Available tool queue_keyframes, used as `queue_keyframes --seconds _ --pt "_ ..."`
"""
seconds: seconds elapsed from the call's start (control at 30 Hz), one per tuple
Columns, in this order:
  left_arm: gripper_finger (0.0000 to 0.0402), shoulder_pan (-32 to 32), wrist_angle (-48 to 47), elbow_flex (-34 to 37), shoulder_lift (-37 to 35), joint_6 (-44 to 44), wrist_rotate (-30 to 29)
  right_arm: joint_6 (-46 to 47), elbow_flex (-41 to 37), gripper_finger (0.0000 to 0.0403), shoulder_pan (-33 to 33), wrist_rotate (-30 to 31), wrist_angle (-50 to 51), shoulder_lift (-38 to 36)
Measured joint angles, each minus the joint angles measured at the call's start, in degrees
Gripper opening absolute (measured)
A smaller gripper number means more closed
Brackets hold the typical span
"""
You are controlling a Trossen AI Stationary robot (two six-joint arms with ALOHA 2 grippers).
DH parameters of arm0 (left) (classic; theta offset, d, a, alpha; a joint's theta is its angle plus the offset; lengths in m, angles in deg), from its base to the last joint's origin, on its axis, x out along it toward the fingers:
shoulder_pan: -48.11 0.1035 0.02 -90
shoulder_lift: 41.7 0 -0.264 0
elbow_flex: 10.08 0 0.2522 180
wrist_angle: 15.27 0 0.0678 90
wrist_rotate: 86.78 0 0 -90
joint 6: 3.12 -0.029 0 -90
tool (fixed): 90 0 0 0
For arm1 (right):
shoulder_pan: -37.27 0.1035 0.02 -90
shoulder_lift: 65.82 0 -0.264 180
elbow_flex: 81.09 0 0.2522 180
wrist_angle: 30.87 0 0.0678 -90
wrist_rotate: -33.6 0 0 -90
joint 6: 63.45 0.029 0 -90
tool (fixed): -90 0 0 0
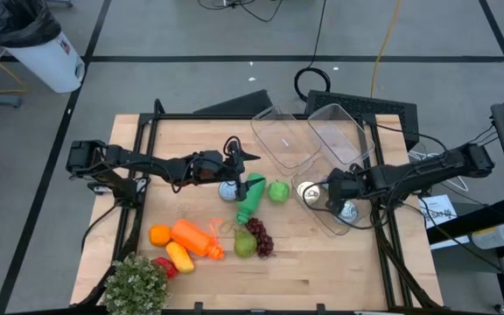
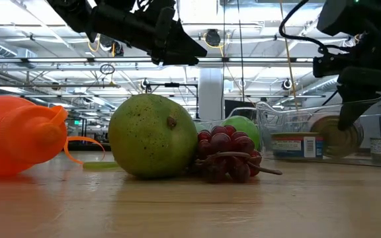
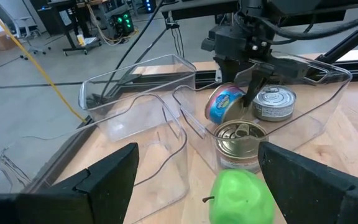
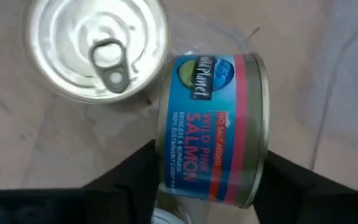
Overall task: Pick & Place Food Item
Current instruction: Put the blue tuna can into the bottom transparent bin
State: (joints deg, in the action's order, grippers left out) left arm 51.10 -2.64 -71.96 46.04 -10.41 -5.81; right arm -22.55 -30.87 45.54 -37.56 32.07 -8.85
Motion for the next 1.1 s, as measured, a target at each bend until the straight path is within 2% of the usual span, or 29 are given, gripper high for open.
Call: queue_keyframes --seconds 0.13,0.4,0.47,0.6,0.67,0.73,0.87,1.03,1.1 --pt "0.0335 -0.02 -0.02 0.0 0.0 -0.13 0.0 -2.71 0.53 0.018 0.0 0.79 0.27 -1.36" --pt "0.0335 0.0 -0.04 0.0 0.0 -0.08 -0.02 -13.55 3.77 0.018 1.75 9.73 -3.69 -3.66" --pt "0.0335 -0.01 -0.04 0.0 0.0 -0.08 -0.02 -20.46 3.33 0.018 2.83 9.82 -8.08 -3.09" --pt "0.0335 0.0 -0.04 0.0 0.0 -0.04 -0.02 -41.91 -0.27 0.018 6.53 9.75 -16.5 0.3" --pt "0.0335 -0.02 -0.07 0.0 0.0 -0.02 -0.02 -51.45 -1.88 0.018 8.49 11.15 -20.11 2.09" --pt "0.0335 -0.01 -0.09 0.0 0.0 0.05 -0.02 -56.58 -3.19 0.018 10.35 13.92 -23.09 3.46" --pt "0.0335 -0.02 -0.24 0.0 0.0 0.09 -0.02 -58.22 -3.87 0.018 12.28 18.82 -26.68 4.58" --pt "0.0335 0.0 -1.0 0.0 0.0 0.09 -0.02 -52.94 -3.97 0.0182 13.28 19.07 -27.96 4.58" --pt "0.0335 -0.01 -0.9 0.0 0.0 0.09 -0.02 -50.14 -3.97 0.0221 13.49 19.24 -27.91 4.58"
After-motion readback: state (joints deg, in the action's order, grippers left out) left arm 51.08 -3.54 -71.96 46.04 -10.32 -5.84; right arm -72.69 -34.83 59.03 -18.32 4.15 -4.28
